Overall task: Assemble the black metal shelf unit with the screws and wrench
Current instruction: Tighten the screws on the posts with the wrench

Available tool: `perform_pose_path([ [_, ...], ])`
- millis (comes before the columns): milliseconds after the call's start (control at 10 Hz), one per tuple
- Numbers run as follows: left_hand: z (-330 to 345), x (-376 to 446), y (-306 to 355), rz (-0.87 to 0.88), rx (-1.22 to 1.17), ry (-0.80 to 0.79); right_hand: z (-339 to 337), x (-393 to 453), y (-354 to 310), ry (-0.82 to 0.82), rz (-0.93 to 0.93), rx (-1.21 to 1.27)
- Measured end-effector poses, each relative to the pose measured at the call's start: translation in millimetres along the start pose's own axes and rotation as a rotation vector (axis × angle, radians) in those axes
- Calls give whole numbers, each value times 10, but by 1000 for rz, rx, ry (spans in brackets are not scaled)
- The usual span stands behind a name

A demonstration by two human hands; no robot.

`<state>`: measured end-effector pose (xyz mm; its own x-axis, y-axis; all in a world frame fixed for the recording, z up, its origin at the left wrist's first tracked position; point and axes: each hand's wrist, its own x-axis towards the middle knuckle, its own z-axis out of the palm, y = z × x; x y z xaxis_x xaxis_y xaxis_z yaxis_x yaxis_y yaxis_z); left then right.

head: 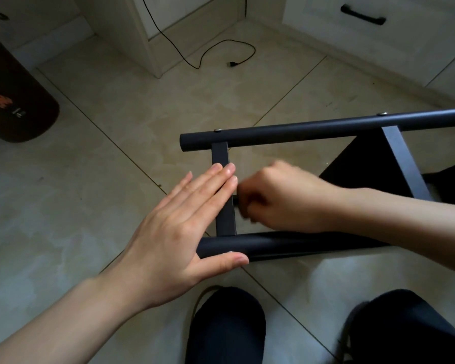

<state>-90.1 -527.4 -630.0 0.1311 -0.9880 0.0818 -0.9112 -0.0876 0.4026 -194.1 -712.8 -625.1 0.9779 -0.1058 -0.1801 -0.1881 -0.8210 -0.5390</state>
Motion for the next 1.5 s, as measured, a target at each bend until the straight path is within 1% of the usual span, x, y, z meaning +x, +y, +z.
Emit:
perform_pose_path([
  [100,3,1,2,1,-4,1,104,97,-9,-318,147,309],
  [200,11,3,-8,-2,-5,7,130,144,34,-422,265,575],
  [300,16,-2,-13,-4,-15,8,157,146,87,-490,320,770],
  [400,17,0,-12,-1,-12,11,117,142,106,-550,347,889],
  [500,19,0,-15,-3,-9,9,91,135,112,-594,354,918],
  [700,15,-2,-15,-1,-3,12,130,163,89,-608,413,906],
  [1400,13,-12,-12,-4,-22,11,126,148,136,-674,418,1007],
  [1500,13,-13,-13,-6,-26,13,123,161,136,-679,447,994],
])
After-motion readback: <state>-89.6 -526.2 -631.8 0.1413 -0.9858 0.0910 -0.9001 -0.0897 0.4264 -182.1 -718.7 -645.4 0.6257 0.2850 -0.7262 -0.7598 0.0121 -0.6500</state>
